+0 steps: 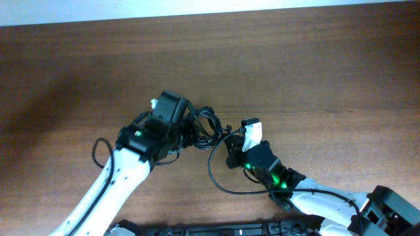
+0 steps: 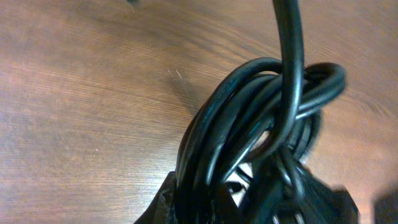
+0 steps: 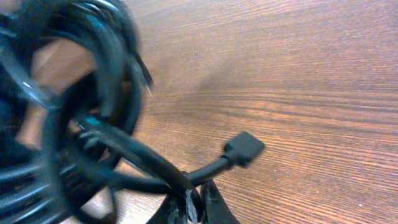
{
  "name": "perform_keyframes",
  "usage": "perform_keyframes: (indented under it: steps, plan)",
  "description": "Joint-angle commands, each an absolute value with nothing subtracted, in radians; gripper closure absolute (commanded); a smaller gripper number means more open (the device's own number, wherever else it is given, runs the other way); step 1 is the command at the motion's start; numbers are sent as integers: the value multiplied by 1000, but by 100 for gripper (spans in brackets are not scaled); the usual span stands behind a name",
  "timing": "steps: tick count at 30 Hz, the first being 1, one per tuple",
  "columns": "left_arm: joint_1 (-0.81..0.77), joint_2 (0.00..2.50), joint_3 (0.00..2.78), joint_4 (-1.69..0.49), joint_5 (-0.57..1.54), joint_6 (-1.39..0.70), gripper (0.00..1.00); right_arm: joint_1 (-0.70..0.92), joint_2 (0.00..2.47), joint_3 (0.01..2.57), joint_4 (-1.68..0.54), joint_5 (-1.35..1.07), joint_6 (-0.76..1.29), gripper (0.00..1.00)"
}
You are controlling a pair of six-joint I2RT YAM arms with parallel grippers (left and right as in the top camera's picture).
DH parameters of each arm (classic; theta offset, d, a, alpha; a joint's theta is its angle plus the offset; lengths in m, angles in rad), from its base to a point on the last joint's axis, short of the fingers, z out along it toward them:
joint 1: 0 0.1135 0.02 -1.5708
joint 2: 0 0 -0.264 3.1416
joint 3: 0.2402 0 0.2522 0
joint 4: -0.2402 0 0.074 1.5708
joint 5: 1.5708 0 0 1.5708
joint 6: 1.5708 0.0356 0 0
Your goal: Untangle cables
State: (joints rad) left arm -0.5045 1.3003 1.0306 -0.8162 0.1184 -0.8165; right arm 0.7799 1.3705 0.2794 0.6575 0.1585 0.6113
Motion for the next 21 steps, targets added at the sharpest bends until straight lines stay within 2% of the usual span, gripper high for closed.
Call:
perform_keyframes:
  steps: [1,5,6,7,8,10,12,14,16,18,19,21]
  plan:
    - [-511,1140,1048,-818,134,-627,100,771,1381,281,632,249,638,96]
    - [-511,1113,1048,-825,-7,-627,100,771,1381,281,633,247,638,96]
    - [-511,1113,1048,-824,-9,-628,100,771,1381,281,634,239,638,91]
    - [-511,1115,1048,-824,-31,-632,100,771,1381,281,652,205,638,70]
    - [-511,1117,1048,-825,-85,-681,100,772,1381,281,668,170,638,61]
    - [-511,1120,1048,-825,-162,-825,100,772,1381,281,713,56,637,50]
    - [-511,1140,1048,-825,-210,-1004,100,772,1381,281,767,-117,637,45]
    - [-511,1171,1048,-825,-226,-1074,100,772,1381,281,850,-319,683,38]
    - [-506,1203,1048,-824,-249,-1085,100,772,1381,281,879,-402,723,36]
    - [-468,1245,1048,-824,-238,-1085,100,772,1381,281,872,-389,723,28]
    - [-449,1252,1048,-824,-205,-1088,100,772,1381,281,872,-388,723,28]
    - [-404,1254,1048,-825,-113,-1088,100,772,1381,281,873,-373,723,35]
